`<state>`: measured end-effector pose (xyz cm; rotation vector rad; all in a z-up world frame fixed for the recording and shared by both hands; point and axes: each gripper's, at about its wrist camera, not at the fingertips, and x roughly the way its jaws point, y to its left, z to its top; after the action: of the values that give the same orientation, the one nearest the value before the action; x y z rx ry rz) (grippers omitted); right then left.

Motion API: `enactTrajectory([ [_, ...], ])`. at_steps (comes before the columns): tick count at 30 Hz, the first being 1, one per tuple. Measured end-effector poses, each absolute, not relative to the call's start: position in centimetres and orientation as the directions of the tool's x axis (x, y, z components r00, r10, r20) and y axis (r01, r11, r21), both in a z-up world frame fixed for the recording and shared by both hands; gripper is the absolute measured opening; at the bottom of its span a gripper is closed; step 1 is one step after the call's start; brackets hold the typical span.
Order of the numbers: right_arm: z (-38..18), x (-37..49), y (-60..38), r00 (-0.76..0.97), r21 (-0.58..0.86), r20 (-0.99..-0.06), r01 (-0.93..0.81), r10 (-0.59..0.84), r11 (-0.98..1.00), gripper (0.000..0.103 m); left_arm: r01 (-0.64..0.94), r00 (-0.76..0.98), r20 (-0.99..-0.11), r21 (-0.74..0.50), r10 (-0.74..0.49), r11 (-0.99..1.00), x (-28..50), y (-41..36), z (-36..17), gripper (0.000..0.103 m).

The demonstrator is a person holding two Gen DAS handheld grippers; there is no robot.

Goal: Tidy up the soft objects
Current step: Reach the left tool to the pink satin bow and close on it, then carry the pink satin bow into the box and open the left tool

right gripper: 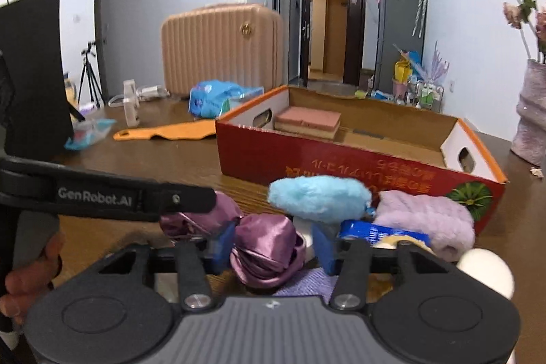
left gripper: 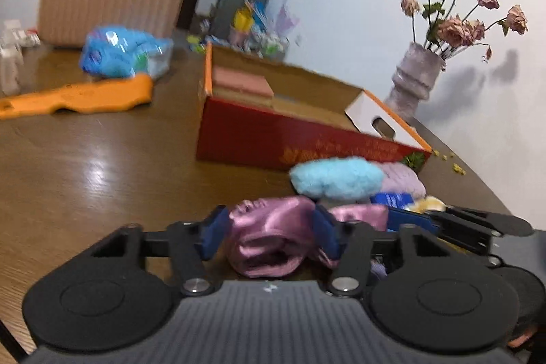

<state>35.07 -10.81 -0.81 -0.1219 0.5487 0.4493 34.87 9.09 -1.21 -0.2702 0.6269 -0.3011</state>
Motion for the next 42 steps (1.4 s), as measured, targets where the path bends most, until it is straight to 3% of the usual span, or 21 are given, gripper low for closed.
enactTrajectory([
  [5,-1.2,35.5,-10.7,0.742,0.033,-0.537,-0.457,0.401,0.889,0.021,0.241,0.748,-0.512,-0.382,-0.422,0.892,34.8,9.4,-1.7,0.019],
  [10,-0.3,34.6,-10.6,0.751,0.016,-0.517,-0.471,0.410,0.882,0.015,0.245,0.774,-0.500,-0.328,-0.387,0.913,33.7,8.6,-0.5,0.013],
  [20,6.1,27.0,-12.9,0.834,-0.036,-0.337,-0.474,0.436,0.880,0.015,0.322,0.860,-0.333,-0.236,-0.387,0.917,25.8,6.2,6.7,0.012],
  [30,8.2,20.5,-17.2,0.865,-0.016,-0.248,-0.453,0.436,0.891,0.015,0.371,0.866,-0.284,-0.191,-0.413,0.909,20.0,2.0,9.6,0.012],
  [36,10.2,22.2,-19.5,0.882,-0.047,-0.209,-0.440,0.422,0.897,0.015,0.417,0.852,-0.271,-0.165,-0.447,0.894,22.5,-0.2,12.0,0.012],
  [42,15.1,31.6,-21.4,0.865,-0.041,-0.208,-0.473,0.456,0.880,0.015,0.456,0.825,-0.277,-0.186,-0.492,0.870,32.4,-1.1,17.0,0.012],
])
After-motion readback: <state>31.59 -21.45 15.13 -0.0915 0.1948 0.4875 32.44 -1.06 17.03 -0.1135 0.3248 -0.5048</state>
